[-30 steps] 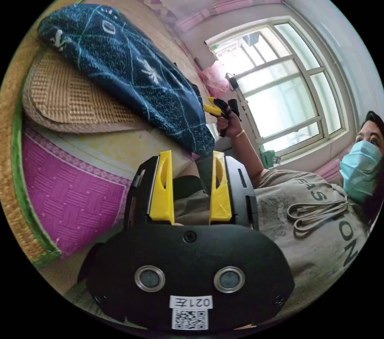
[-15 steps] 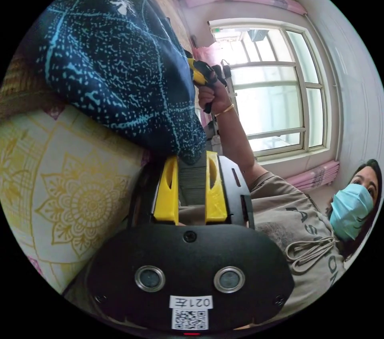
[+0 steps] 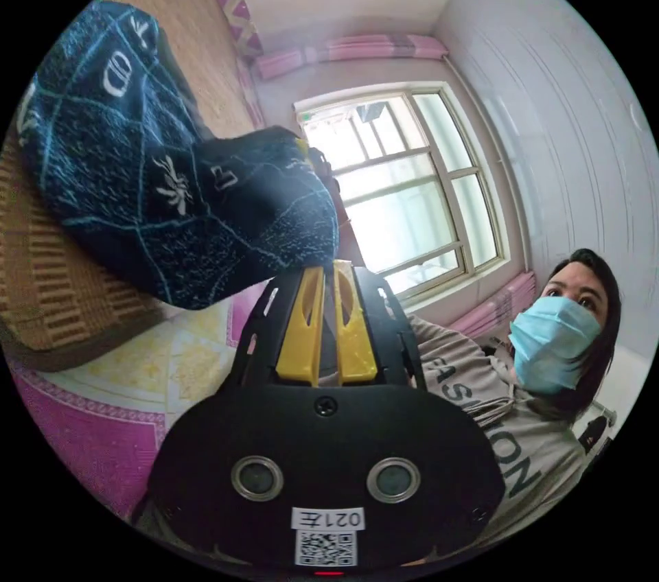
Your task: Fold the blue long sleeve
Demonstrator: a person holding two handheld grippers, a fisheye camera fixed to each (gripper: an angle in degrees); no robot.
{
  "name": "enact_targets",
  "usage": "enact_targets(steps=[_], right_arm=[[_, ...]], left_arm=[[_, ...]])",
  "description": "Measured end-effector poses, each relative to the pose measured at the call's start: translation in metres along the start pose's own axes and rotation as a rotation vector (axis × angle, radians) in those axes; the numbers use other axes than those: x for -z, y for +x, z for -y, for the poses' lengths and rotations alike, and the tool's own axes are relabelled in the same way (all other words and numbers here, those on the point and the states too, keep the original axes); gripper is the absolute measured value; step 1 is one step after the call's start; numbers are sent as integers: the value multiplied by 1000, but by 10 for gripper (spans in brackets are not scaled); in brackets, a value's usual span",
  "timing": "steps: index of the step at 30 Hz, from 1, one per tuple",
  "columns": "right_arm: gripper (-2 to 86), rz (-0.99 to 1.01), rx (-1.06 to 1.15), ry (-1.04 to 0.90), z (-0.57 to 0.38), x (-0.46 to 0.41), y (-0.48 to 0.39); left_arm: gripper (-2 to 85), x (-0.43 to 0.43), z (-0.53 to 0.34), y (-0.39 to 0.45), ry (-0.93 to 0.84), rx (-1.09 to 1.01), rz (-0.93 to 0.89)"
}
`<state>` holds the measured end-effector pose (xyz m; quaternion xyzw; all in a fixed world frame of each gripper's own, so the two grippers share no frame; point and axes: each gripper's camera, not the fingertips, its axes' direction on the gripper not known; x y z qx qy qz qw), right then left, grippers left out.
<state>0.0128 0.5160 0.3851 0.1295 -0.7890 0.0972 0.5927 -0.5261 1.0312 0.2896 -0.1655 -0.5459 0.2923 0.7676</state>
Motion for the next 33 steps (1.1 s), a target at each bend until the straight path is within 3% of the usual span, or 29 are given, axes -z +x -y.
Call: enact_targets(steps=[5, 9, 13, 17, 18, 22, 24, 27, 28, 31, 33], right_arm=[[34, -53, -9, -90, 107, -126, -6], [51, -155, -42, -114, 161, -226, 27], [82, -114, -42, -42, 168, -253, 49], [67, -127, 165, -8, 146, -227, 0], [51, -161, 254, -61, 132, -233, -22], [4, -317, 518, -297, 70, -300, -79], [-4, -631, 657, -386, 24, -360, -90], [-7, -892, 760, -376, -14, -409, -71], [-7, -896, 764, -352, -16, -408, -69], [-4, -768, 586, -343, 3, -367, -51], [4, -650, 495, -215, 4, -289, -42]], left_arm=[[-9, 170, 56, -41, 303, 95, 20], [-9, 252, 70, -109, 483, 215, 69], [-9, 307, 48, -184, 672, 350, -37], [-10, 349, 21, -126, 781, 210, 94], [-10, 351, 23, -114, 771, 186, 143], [-10, 274, 114, -47, 424, -82, 381], [-10, 216, 154, -26, 301, -219, 509], [-10, 128, 208, -41, 125, -287, 810], [-10, 113, 227, -76, 46, -166, 910], [-10, 145, 234, -123, 80, -45, 744], [-10, 166, 225, -128, 132, 7, 709]])
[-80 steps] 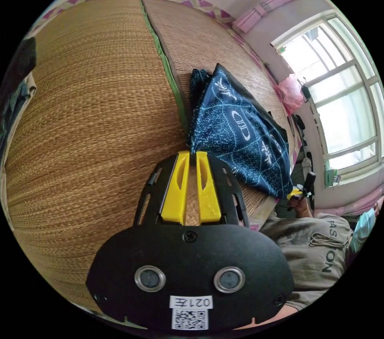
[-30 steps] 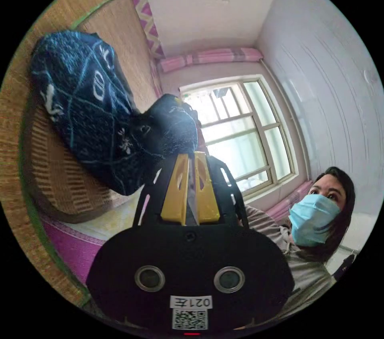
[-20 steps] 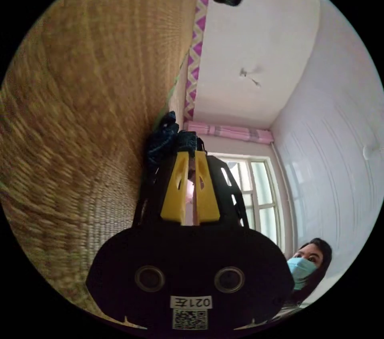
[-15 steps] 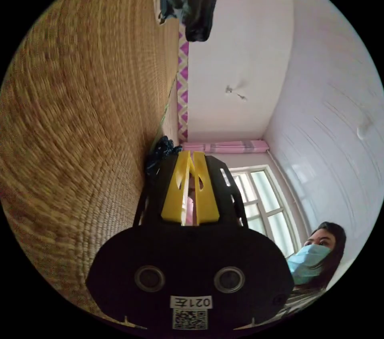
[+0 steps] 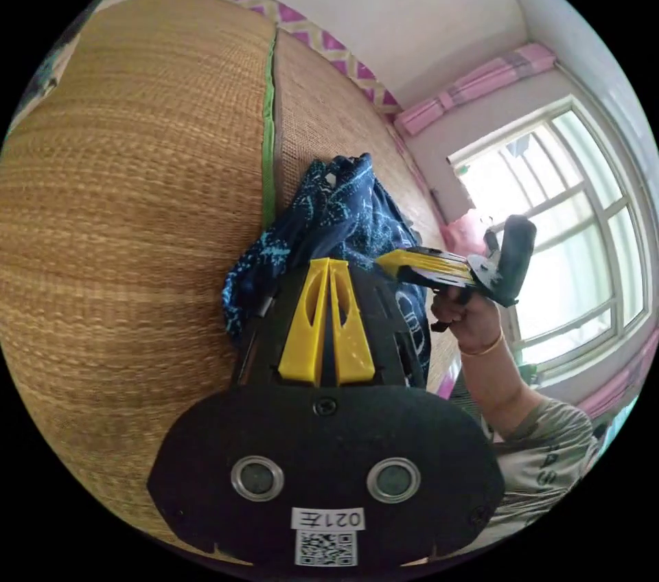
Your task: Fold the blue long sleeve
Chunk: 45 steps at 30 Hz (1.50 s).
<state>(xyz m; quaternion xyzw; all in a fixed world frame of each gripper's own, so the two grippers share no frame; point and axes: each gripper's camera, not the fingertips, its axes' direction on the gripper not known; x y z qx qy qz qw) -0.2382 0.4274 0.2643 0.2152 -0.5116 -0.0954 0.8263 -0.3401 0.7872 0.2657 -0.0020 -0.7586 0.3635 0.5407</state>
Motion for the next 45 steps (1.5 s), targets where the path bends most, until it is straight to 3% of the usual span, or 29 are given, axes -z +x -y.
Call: enact_targets(steps=[5, 11, 22, 28, 33, 39, 45], right_arm=[[102, 118, -333, 209, -110, 85, 96], [132, 547, -757, 272, -222, 20, 169], [63, 657, -893, 311, -168, -46, 249], [43, 439, -729, 205, -100, 18, 317], [36, 181, -653, 65, -29, 100, 430], [36, -114, -661, -5, 39, 209, 541], [47, -468, -761, -2, 97, 304, 595]], left_arm=[[-10, 74, -44, -22, 230, 10, -82], [-10, 81, -90, -17, 227, 9, -200], [-10, 58, -138, -3, 309, -141, -264], [-10, 36, -135, 26, 266, -200, -216], [-10, 26, -129, 30, 252, -195, -233], [-10, 21, -123, 35, 258, -189, -243], [-10, 16, -114, 40, 239, -176, -245]])
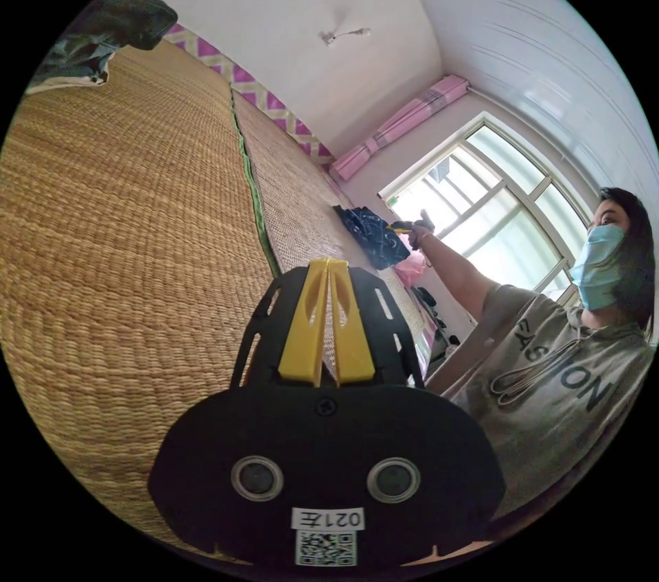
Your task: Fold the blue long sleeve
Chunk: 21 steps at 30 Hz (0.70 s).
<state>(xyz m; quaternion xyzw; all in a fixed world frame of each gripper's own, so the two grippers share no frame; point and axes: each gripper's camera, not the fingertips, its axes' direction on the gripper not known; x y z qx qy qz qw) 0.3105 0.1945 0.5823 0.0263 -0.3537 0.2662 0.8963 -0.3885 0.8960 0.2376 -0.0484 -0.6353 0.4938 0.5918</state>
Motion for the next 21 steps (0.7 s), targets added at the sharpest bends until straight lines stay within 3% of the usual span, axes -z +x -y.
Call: enact_targets(steps=[5, 8, 12, 16, 21], right_arm=[[39, -297, -124, 175, 5, 36, 2], [39, -375, -4, 257, -9, 48, -49], [2, -256, 382, 237, -61, 45, -181], [-5, -83, 583, 286, -134, 58, -305], [-6, 297, 871, 325, -193, 106, -518]], left_arm=[[-10, 0, 5, 7, -3, 6, -1], [-10, 3, 8, 12, -5, 7, -4], [-10, 10, 10, 22, -3, 0, -7], [-10, 25, 9, 41, 11, -20, 0], [-9, 73, 23, 89, 74, -73, -16]])
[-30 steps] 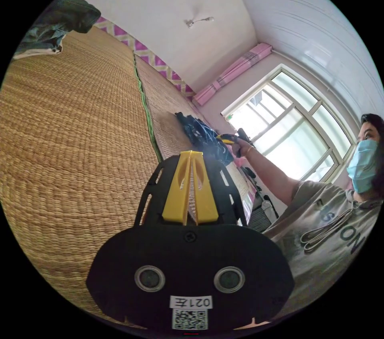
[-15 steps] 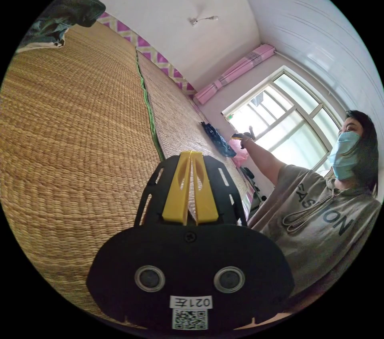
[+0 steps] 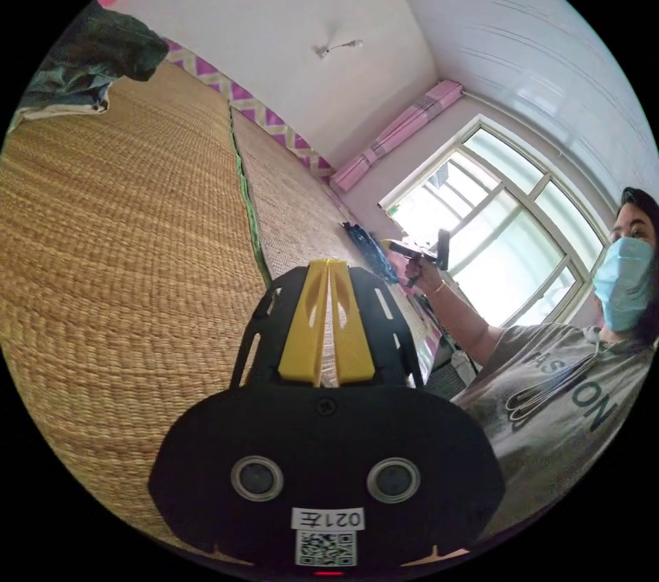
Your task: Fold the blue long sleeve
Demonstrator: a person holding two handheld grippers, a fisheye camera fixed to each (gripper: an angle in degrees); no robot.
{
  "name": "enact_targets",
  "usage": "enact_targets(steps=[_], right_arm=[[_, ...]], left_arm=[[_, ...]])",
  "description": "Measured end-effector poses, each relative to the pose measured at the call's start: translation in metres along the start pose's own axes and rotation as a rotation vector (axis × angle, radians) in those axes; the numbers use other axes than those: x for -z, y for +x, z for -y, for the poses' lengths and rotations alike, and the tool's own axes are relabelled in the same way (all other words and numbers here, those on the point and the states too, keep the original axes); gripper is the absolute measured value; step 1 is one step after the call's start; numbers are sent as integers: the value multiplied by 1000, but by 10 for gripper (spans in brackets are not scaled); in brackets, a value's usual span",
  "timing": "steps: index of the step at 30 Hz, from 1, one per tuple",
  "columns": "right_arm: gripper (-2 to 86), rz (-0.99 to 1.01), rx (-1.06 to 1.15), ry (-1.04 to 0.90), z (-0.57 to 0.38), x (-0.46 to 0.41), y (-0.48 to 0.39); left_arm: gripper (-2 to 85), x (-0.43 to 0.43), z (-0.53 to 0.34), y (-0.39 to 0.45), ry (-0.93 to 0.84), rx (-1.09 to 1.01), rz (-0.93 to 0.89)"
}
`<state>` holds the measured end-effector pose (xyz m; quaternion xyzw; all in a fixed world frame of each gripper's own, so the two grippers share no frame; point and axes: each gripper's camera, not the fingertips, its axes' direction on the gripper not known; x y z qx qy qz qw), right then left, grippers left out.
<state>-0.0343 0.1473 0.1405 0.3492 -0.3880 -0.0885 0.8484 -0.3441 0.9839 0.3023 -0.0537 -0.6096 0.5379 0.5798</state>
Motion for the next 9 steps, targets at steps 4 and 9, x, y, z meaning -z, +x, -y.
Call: enact_targets(steps=[4, 9], right_arm=[[-6, 77, 213, 55, 111, -37, -128], [38, 72, 538, 137, 260, -104, -317]], left_arm=[[-8, 82, 17, 55, 82, -180, 212], [1, 154, 19, 16, 125, -180, 220]])
